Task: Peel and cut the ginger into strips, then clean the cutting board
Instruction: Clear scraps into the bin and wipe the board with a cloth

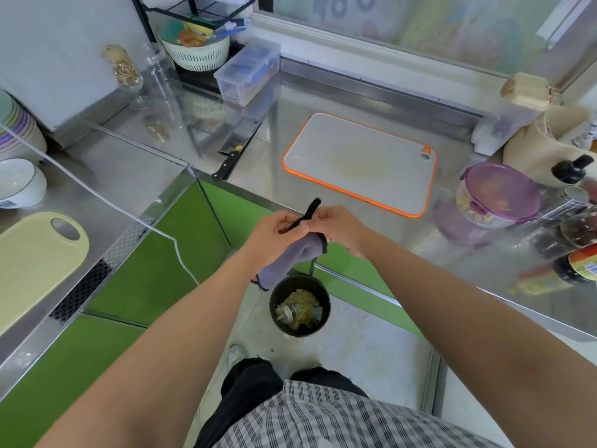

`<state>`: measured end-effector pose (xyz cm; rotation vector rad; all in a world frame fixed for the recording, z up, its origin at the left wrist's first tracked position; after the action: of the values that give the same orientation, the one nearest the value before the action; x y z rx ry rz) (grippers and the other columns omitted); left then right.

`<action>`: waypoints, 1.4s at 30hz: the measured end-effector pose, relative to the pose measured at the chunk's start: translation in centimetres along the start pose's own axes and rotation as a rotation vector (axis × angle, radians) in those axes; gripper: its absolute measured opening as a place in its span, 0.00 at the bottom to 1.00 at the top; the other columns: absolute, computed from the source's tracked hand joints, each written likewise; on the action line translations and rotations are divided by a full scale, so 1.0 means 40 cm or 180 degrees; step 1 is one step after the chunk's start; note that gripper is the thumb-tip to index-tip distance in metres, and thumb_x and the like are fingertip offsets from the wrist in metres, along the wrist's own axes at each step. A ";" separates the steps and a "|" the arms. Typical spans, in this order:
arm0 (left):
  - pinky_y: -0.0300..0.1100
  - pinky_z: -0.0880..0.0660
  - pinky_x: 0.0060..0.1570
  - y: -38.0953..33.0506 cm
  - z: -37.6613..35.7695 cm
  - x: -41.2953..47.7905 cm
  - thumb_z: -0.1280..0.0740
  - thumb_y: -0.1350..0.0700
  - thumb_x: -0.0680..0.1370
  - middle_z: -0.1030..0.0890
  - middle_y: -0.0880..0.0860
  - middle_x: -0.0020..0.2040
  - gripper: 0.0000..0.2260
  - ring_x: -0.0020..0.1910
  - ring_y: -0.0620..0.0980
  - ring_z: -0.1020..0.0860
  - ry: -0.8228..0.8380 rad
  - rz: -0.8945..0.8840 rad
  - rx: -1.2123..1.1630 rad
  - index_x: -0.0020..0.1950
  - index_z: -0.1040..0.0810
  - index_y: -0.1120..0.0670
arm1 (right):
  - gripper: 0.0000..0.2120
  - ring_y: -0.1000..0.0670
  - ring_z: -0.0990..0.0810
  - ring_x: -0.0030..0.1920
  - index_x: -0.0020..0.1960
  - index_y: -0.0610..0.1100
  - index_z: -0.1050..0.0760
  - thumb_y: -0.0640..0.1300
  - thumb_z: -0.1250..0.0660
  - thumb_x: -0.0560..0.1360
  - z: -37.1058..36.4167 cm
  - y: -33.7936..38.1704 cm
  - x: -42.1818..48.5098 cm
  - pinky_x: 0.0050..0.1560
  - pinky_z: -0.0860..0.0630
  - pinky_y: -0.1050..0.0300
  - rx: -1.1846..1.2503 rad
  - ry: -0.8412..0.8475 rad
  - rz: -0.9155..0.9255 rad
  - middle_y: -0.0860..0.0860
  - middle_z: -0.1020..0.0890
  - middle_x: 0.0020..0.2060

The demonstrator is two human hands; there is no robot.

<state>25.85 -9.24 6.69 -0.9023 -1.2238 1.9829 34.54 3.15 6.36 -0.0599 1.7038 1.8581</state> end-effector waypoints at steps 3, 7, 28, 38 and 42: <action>0.50 0.26 0.47 -0.005 0.023 0.000 0.27 0.51 0.73 0.19 0.64 0.43 0.13 0.41 0.51 0.24 -0.0235 -0.0013 -0.0480 0.47 0.21 0.60 | 0.12 0.51 0.26 0.35 0.34 0.46 0.27 0.42 0.29 0.74 -0.007 0.020 0.001 0.38 0.30 0.60 0.0269 -0.0106 0.0209 0.48 0.23 0.32; 0.51 0.25 0.49 -0.021 0.037 -0.007 0.32 0.54 0.78 0.19 0.60 0.46 0.09 0.43 0.49 0.23 -0.0514 0.0110 -0.0765 0.51 0.20 0.60 | 0.08 0.50 0.25 0.37 0.40 0.42 0.24 0.42 0.31 0.76 -0.022 0.037 -0.001 0.41 0.29 0.58 0.0034 -0.0086 0.0539 0.46 0.22 0.35; 0.40 0.26 0.46 -0.094 0.195 0.035 0.36 0.60 0.80 0.20 0.52 0.40 0.04 0.40 0.46 0.22 -0.1135 0.0011 -0.1356 0.47 0.23 0.58 | 0.07 0.50 0.25 0.38 0.41 0.43 0.23 0.38 0.36 0.77 -0.120 0.232 0.109 0.43 0.28 0.57 0.0512 -0.0234 0.0858 0.46 0.21 0.35; 0.41 0.21 0.43 -0.243 0.623 0.160 0.30 0.58 0.77 0.19 0.56 0.45 0.06 0.42 0.49 0.20 -0.1650 -0.0469 -0.1322 0.51 0.22 0.59 | 0.01 0.50 0.21 0.48 0.47 0.45 0.22 0.40 0.33 0.76 -0.258 0.651 0.331 0.57 0.25 0.52 0.0727 -0.0338 0.1656 0.43 0.18 0.45; 0.45 0.22 0.45 -0.305 0.800 0.197 0.29 0.59 0.76 0.18 0.59 0.44 0.08 0.42 0.51 0.21 -0.1936 -0.0880 -0.1234 0.50 0.20 0.64 | 0.02 0.50 0.21 0.48 0.46 0.47 0.23 0.41 0.32 0.76 -0.324 0.825 0.406 0.57 0.25 0.51 0.0765 -0.0319 0.1934 0.44 0.19 0.46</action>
<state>-2.60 -13.94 26.80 -0.2560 -2.0013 1.8776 1.59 -1.79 26.60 0.7070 2.0037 1.9941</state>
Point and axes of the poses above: each hand's wrist, its own x-axis towards the middle knuckle, its own z-axis out of the back of the hand, y = z × x, the point moved 4 cm from there along x, towards the middle knuckle
